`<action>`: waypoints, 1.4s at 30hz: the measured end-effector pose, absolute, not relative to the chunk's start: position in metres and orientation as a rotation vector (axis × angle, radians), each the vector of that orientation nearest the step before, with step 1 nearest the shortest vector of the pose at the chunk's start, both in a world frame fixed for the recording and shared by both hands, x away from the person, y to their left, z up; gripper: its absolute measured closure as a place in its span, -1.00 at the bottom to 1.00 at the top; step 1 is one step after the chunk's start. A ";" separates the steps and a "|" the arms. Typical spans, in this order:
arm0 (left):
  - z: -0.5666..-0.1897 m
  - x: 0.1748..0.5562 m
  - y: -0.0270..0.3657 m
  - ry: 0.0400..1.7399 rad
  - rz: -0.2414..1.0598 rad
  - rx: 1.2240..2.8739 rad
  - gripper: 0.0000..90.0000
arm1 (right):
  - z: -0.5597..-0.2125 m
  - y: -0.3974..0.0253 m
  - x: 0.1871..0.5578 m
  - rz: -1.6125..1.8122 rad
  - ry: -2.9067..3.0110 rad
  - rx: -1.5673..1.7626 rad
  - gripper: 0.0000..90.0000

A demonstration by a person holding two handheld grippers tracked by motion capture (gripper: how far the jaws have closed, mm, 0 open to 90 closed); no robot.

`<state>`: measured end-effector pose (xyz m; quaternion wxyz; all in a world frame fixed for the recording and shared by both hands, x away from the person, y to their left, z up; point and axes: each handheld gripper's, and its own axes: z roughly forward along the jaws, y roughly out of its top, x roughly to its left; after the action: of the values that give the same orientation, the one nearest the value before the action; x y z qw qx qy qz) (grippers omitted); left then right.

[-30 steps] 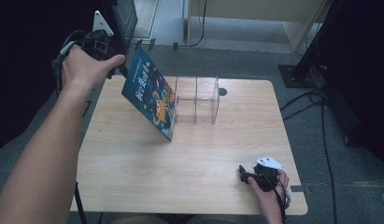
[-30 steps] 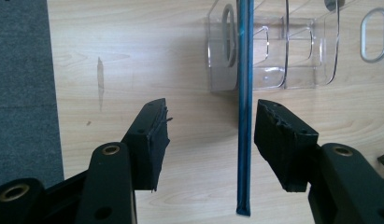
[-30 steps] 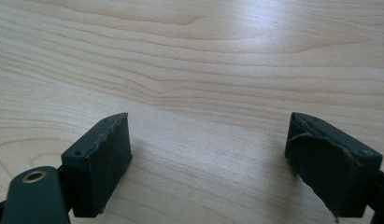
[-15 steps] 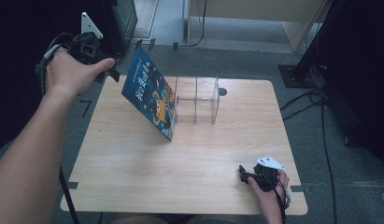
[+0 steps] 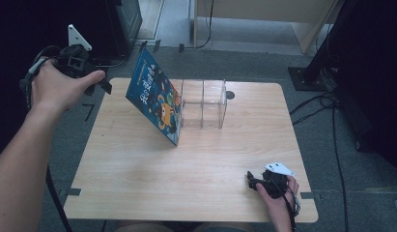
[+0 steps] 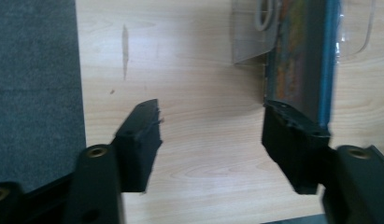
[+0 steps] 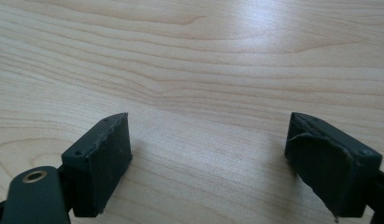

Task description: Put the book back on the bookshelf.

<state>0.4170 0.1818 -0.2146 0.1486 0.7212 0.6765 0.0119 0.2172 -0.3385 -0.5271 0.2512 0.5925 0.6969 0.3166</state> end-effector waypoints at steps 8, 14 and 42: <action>-0.235 0.409 0.187 1.949 0.000 2.077 -0.69 | -0.527 -0.338 0.217 0.859 1.890 1.618 -0.68; -0.251 0.405 0.191 1.974 0.020 2.060 -0.83 | -0.527 -0.338 0.217 0.860 1.891 1.617 -0.68; -0.350 0.379 0.189 1.963 0.173 2.055 -1.00 | -0.527 -0.338 0.217 0.859 1.891 1.618 -0.68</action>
<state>0.3791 0.1886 -0.3499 0.1468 0.7139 0.6820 0.0601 0.2170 -0.3379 -0.5271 0.2517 0.5949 0.6950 0.3157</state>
